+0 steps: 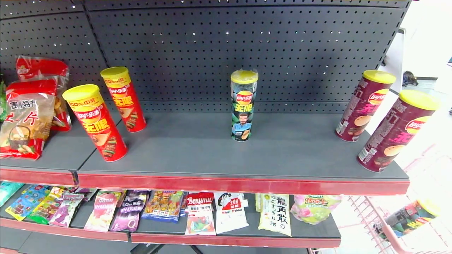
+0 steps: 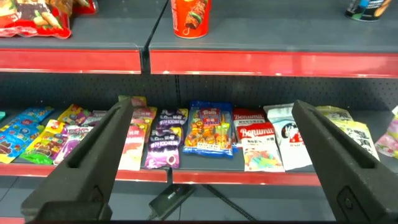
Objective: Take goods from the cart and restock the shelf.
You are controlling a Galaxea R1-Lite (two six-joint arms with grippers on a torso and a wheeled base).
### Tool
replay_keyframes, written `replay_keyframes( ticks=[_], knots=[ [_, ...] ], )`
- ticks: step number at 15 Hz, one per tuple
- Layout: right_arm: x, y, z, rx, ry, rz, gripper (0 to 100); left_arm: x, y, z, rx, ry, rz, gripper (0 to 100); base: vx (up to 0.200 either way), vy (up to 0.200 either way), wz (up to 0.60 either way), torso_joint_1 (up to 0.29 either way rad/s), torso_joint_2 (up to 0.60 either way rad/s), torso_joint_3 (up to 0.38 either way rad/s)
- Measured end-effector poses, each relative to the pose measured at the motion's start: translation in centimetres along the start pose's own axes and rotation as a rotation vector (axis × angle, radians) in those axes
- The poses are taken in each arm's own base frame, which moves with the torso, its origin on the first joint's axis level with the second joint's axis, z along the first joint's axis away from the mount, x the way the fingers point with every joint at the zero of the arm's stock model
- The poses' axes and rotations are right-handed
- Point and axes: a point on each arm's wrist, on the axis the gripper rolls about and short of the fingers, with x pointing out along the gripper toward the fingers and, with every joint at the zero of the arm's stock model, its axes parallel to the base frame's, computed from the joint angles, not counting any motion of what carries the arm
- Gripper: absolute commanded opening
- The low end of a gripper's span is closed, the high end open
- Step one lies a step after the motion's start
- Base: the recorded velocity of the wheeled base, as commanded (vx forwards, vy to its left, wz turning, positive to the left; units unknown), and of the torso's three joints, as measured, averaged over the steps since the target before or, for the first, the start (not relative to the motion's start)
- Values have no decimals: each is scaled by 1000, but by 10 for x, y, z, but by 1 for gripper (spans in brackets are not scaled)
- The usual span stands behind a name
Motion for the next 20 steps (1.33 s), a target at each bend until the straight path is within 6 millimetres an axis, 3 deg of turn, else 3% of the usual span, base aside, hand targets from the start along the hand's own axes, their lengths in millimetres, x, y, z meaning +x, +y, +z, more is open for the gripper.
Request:
replay_keyframes(
  ticks=[14, 16, 20],
  knots=[
    [0, 0, 0, -2, 0, 3, 100, 0, 0, 0, 0, 0, 0, 100, 0, -200, 0, 3, 4, 1],
    [0, 0, 0, -2, 0, 3, 100, 0, 0, 0, 0, 0, 0, 100, 0, 0, 0, 0, 0, 0],
    [0, 0, 0, -2, -1, 3, 100, 0, 0, 0, 0, 1, 0, 100, 0, 0, -600, 4, 6, 1]
  ],
)
